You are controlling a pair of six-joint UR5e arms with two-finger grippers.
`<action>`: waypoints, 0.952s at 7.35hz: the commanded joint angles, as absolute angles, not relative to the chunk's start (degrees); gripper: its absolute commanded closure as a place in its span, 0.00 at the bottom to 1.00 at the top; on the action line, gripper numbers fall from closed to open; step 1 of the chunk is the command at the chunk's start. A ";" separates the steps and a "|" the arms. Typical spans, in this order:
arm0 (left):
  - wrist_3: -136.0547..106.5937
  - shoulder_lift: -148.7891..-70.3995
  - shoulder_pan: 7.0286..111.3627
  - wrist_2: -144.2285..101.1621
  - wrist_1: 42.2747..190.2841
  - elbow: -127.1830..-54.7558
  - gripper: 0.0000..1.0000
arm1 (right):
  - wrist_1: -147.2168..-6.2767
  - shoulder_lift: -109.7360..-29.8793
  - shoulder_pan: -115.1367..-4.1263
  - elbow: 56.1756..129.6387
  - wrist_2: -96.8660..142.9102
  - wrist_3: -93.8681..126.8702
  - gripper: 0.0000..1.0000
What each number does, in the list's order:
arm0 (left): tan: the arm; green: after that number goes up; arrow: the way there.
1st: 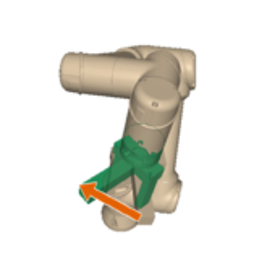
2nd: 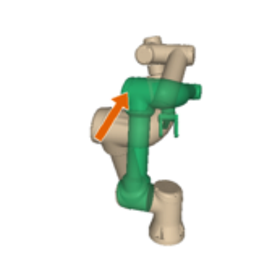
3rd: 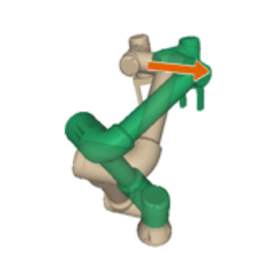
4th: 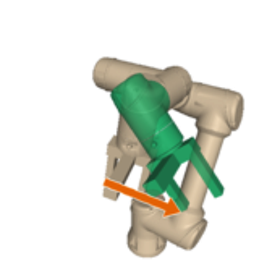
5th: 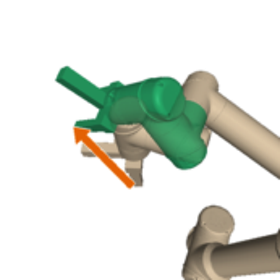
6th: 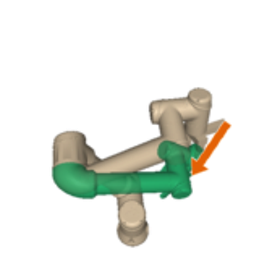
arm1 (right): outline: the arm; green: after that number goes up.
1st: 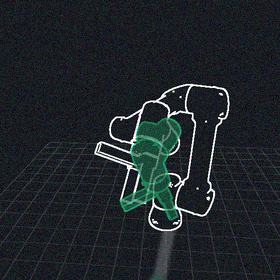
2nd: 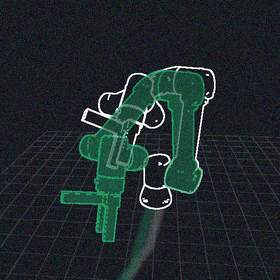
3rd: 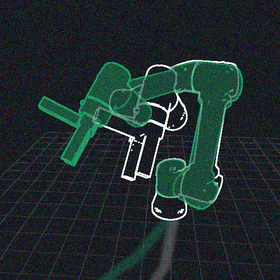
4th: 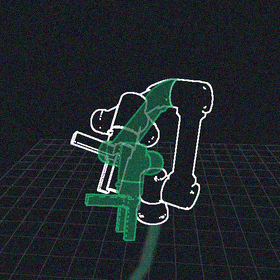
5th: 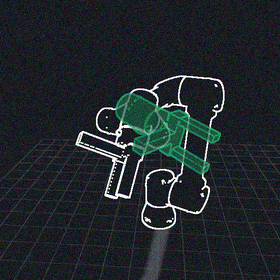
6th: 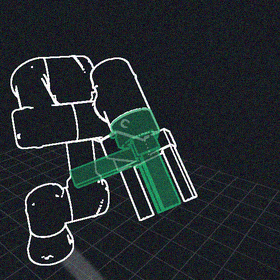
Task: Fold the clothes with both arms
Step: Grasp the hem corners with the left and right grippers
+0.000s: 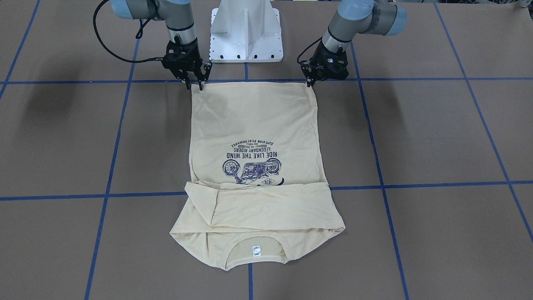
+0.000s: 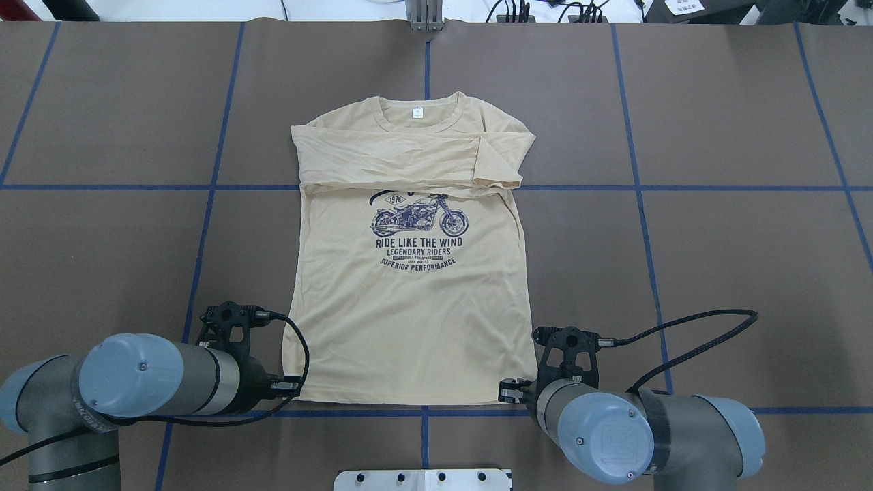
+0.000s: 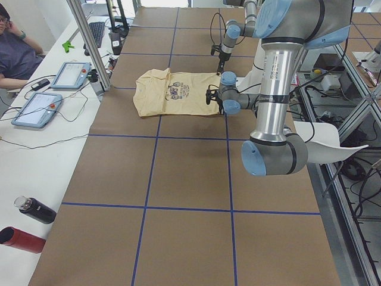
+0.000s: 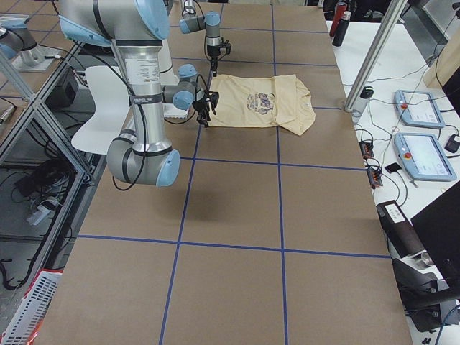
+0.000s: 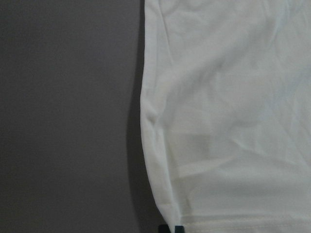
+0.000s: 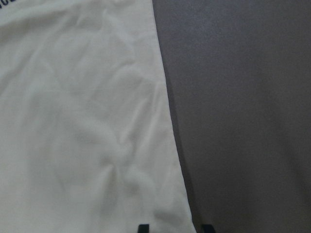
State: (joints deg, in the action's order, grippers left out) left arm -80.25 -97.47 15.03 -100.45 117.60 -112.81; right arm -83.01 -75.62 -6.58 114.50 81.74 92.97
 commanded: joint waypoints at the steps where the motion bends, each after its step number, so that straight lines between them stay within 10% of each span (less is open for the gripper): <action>1: -80.24 -97.47 15.03 -100.46 117.60 -113.03 1.00 | -83.14 -75.59 -6.59 114.52 81.74 92.90 0.68; 3: -80.24 -97.47 15.03 -100.46 117.60 -113.11 1.00 | -83.14 -75.59 -6.33 114.61 81.74 92.90 0.75; 4: -80.24 -97.38 15.12 -100.46 117.60 -113.55 1.00 | -83.14 -75.59 -6.42 114.96 81.83 92.90 0.97; 7: -80.24 -97.38 15.03 -100.46 117.60 -114.34 1.00 | -83.23 -75.59 -7.03 116.01 82.00 92.99 1.00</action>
